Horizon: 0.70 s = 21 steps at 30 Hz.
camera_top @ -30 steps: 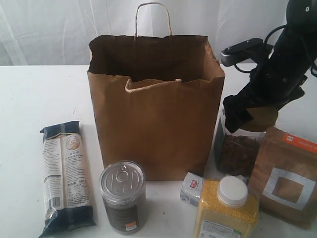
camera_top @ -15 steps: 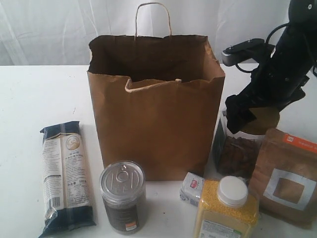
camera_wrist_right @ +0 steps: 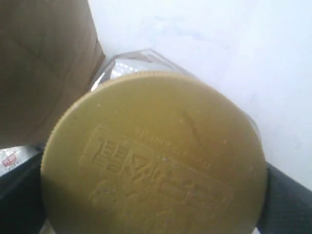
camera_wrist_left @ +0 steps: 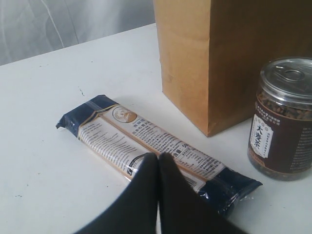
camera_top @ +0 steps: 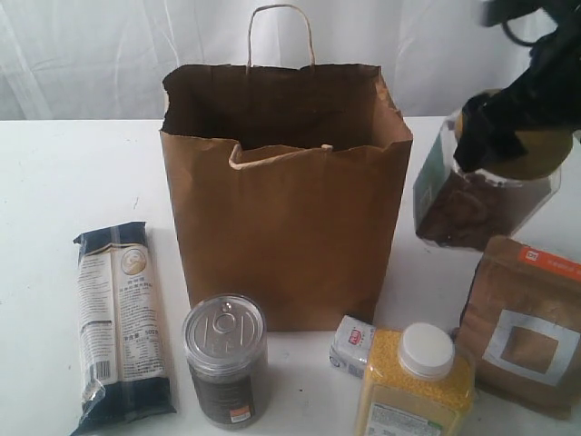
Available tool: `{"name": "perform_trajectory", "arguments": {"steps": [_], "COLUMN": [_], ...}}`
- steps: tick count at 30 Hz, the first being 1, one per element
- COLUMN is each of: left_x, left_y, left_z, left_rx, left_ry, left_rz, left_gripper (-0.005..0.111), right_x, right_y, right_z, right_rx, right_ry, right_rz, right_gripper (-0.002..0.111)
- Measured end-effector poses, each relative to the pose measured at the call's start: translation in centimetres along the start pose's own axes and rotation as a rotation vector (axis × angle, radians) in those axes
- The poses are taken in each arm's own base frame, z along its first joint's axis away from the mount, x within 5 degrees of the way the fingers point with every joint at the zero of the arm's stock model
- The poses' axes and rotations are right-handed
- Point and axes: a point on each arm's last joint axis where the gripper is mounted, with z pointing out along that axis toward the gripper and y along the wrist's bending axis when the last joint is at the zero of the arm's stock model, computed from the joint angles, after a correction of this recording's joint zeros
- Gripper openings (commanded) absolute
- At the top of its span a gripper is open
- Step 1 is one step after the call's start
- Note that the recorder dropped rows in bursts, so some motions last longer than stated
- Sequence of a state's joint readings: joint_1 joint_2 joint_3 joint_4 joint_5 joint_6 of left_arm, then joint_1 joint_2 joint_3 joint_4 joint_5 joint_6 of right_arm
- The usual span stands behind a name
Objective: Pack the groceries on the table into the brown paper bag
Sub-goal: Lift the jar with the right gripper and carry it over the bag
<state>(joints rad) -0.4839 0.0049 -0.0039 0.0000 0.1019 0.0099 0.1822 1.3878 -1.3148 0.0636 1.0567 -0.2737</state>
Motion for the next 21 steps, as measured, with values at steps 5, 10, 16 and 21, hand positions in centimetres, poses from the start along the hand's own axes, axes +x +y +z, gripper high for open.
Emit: {"name": "perform_trajectory", "arguments": {"steps": [5, 10, 16, 21], "left_x": [0.0, 0.0, 0.0, 0.0], "left_y": [0.0, 0.0, 0.0, 0.0], "left_z": [0.0, 0.0, 0.0, 0.0], "left_rx": [0.0, 0.0, 0.0, 0.0], "left_ry": [0.0, 0.0, 0.0, 0.0], "left_rz": [0.0, 0.0, 0.0, 0.0], "left_gripper": [0.0, 0.0, 0.0, 0.0], "right_x": [0.0, -1.1, -2.5, -3.3], "right_y": [0.0, 0.3, 1.5, 3.3], "right_z": [-4.0, -8.5, -12.8, -15.2], "right_rx": [0.044, 0.047, 0.02, -0.042], "right_ry": [-0.117, -0.236, -0.357, -0.441], "right_rz": [0.027, 0.036, 0.008, -0.044], "right_gripper": [0.0, 0.0, 0.0, 0.0]}}
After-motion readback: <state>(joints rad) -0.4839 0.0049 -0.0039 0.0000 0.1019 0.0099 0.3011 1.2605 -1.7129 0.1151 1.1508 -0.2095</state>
